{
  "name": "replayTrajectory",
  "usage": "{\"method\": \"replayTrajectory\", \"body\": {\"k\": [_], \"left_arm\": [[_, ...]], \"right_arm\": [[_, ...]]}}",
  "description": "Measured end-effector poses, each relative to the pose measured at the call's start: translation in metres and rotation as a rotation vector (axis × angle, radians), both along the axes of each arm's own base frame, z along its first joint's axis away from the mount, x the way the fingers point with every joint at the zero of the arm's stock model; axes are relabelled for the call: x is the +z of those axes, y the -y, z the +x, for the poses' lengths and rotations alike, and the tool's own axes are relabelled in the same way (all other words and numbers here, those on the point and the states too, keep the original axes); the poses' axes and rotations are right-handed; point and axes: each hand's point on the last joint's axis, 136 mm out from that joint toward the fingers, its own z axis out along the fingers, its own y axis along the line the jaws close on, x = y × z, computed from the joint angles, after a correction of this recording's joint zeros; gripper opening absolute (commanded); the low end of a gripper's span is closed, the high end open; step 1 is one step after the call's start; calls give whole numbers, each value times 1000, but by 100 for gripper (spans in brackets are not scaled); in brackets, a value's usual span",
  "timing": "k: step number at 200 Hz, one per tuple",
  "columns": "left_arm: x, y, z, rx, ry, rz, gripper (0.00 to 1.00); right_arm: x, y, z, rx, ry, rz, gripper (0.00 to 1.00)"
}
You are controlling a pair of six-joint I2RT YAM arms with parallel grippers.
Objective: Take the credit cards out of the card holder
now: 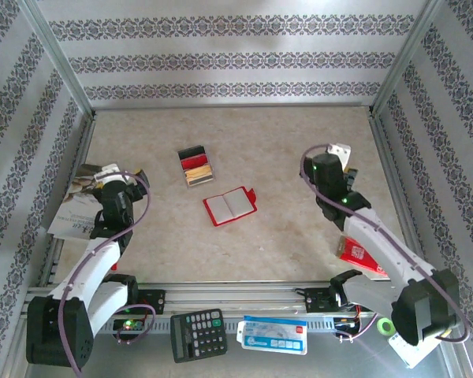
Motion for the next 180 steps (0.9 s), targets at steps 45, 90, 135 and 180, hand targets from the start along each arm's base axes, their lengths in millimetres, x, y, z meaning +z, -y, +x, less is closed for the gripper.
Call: {"method": "replayTrajectory", "body": {"k": [45, 90, 135, 180], "left_arm": [[-44, 0, 12, -38, -102, 61, 100], [-76, 18, 34, -204, -144, 61, 100], [-75, 29, 53, -325, -51, 17, 100], [-92, 40, 49, -401, -22, -9, 100]], "right_arm": [[-65, 62, -26, -124, -61, -106, 98], [-101, 90, -28, -116, -33, -55, 98], [-104, 62, 3, 76, 23, -23, 98], [-102, 41, 24, 208, 64, -9, 98]]}}
